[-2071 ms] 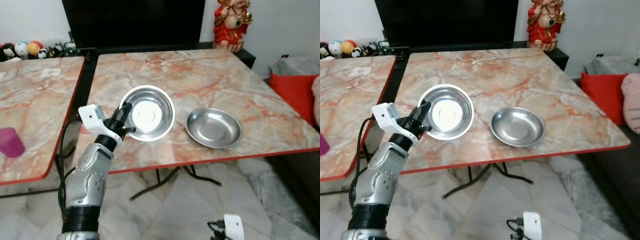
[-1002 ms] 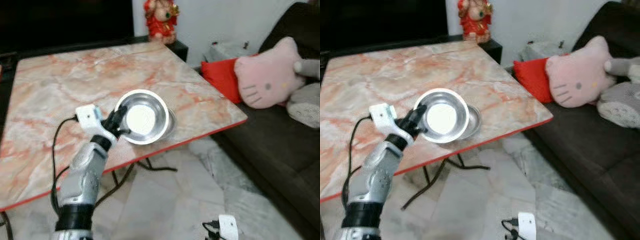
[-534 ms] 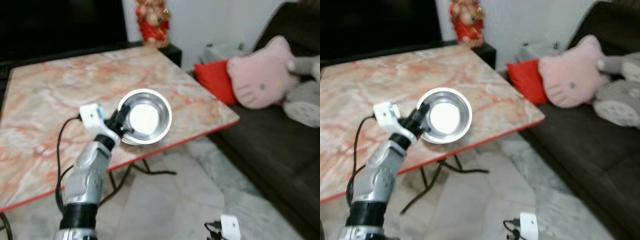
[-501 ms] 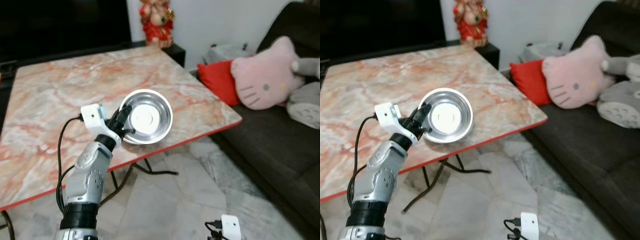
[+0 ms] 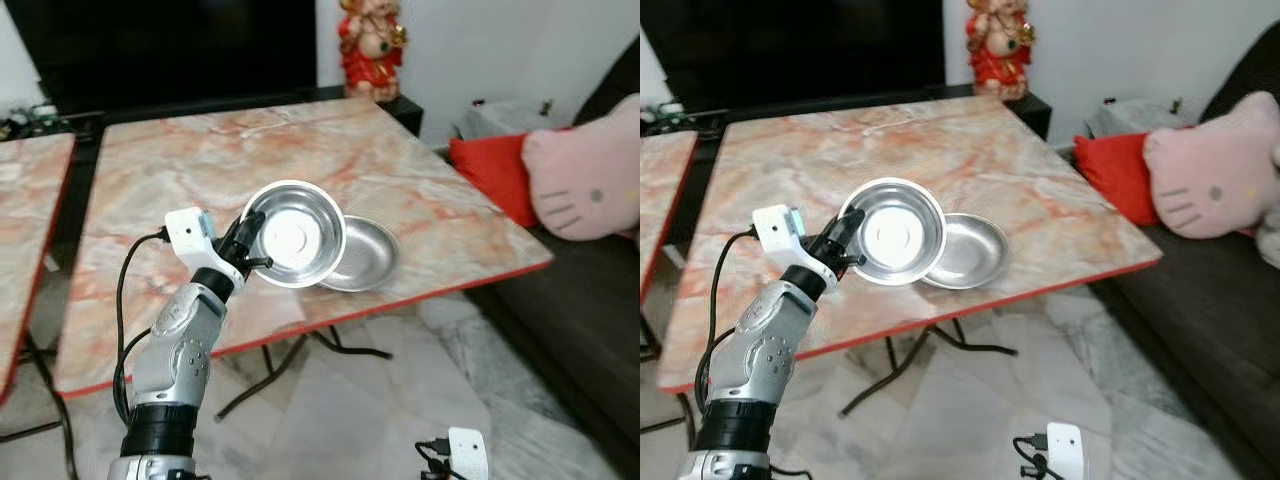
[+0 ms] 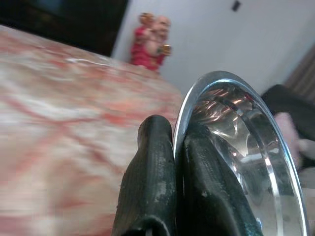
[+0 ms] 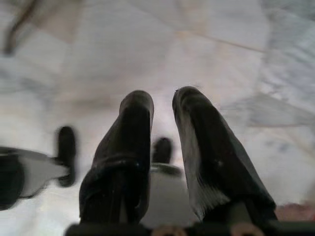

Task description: Setting the table

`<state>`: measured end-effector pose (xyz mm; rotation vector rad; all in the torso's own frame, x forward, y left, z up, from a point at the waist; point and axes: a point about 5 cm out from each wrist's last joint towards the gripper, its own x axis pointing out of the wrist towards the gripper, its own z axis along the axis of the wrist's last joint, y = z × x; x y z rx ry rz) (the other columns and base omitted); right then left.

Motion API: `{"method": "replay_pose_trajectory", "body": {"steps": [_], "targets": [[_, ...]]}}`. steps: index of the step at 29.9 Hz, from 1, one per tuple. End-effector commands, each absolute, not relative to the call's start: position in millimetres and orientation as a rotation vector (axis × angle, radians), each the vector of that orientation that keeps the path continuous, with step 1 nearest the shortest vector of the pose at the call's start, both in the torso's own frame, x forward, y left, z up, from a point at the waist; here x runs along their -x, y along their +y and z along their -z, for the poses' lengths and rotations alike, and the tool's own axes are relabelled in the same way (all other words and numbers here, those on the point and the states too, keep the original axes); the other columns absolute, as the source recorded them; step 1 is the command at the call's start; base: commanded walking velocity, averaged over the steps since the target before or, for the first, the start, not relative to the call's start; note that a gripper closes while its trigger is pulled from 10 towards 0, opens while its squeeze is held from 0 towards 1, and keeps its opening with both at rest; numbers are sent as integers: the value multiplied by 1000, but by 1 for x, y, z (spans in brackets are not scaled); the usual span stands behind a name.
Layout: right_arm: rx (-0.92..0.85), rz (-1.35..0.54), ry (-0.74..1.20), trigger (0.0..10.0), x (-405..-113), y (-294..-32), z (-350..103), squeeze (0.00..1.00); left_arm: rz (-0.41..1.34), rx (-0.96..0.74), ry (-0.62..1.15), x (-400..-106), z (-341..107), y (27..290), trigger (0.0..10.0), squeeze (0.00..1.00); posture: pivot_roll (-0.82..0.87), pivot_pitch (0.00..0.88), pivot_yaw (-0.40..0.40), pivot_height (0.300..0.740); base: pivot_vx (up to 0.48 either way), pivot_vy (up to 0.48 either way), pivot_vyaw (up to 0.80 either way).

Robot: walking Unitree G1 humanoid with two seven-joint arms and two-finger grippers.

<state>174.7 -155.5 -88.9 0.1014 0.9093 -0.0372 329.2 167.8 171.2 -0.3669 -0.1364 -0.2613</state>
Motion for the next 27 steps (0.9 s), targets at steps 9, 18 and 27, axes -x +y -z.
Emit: {"method": "replay_pose_trajectory", "body": {"steps": [9, 18, 27], "targets": [[-97, 64, 932, 10000, -170, -164, 91, 0, 309, 362, -148, -329, -177, 156, 10000, 0, 103, 0, -28, 740, 0, 0, -474], [-96, 59, 920, 10000, -171, -164, 90, 0, 311, 366, -154, -329, -178, 155, 10000, 0, 104, 0, -29, 740, 0, 0, -551], [-99, 61, 917, 10000, -171, -164, 90, 0, 289, 367, -141, -332, -178, 156, 10000, 0, 103, 0, -25, 740, 0, 0, 0]]}}
